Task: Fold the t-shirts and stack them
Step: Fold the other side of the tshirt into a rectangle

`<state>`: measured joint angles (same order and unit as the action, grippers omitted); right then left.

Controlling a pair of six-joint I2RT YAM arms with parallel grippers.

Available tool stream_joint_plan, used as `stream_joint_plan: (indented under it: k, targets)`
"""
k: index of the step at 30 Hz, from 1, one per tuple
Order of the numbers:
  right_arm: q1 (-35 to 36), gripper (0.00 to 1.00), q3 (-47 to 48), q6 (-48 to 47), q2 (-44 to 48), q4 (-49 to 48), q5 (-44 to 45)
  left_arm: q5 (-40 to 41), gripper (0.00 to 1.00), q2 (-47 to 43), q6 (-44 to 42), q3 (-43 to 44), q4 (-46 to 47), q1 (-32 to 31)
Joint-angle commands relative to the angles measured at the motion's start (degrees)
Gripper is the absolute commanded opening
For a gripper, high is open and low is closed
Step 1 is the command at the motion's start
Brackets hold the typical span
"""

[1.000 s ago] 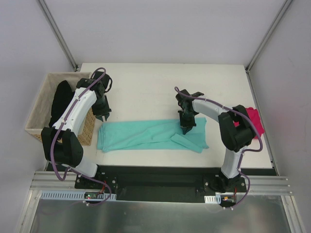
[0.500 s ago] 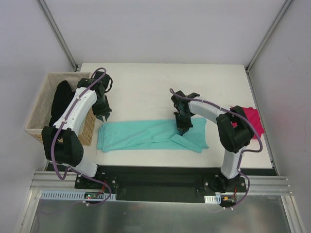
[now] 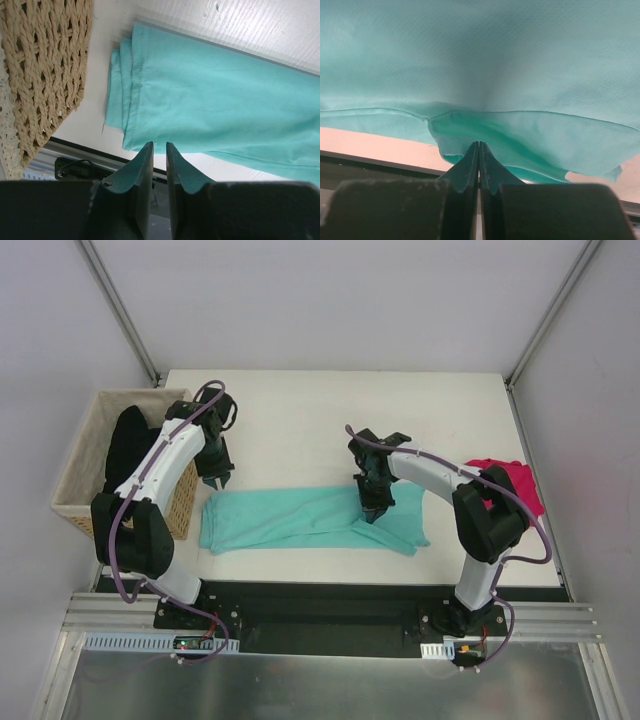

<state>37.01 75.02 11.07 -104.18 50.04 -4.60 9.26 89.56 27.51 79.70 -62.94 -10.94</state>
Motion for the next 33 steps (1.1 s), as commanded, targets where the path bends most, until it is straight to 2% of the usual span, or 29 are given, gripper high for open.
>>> stream_joint_plan:
  k: [1, 11, 17, 25, 28, 33]
  targets:
    - [1.22, 0.01, -0.93, -0.43, 3.02, 2.61, -1.46, 0.94, 0.15, 0.79, 0.62, 0.89, -0.17, -0.75]
    - [3.33, 0.01, 0.03, -0.61, 2.67, 3.57, -1.82, 1.29, 0.15, 1.32, 0.53, 1.07, 0.36, -1.19]
    - [2.98, 0.01, 1.61, -1.49, 3.46, 5.42, 2.93, 1.12, 0.15, 1.41, 0.44, 1.42, 0.45, -1.45]
    - [2.36, 0.02, 3.2, -0.7, 2.84, 4.98, 4.24, 1.2, 0.15, 2.02, -0.52, 3.09, 0.27, -1.45]
    - [0.53, 0.08, 5.21, -1.23, 1.7, 5.85, 9.86, 1.55, 0.16, 2.2, -0.87, 3.97, 0.01, -1.45]
    - [-5.63, 0.18, 10.05, -2.45, -1.55, 5.86, 13.2, 1.64, 0.16, 3.34, -1.4, 5.29, -0.61, -1.45]
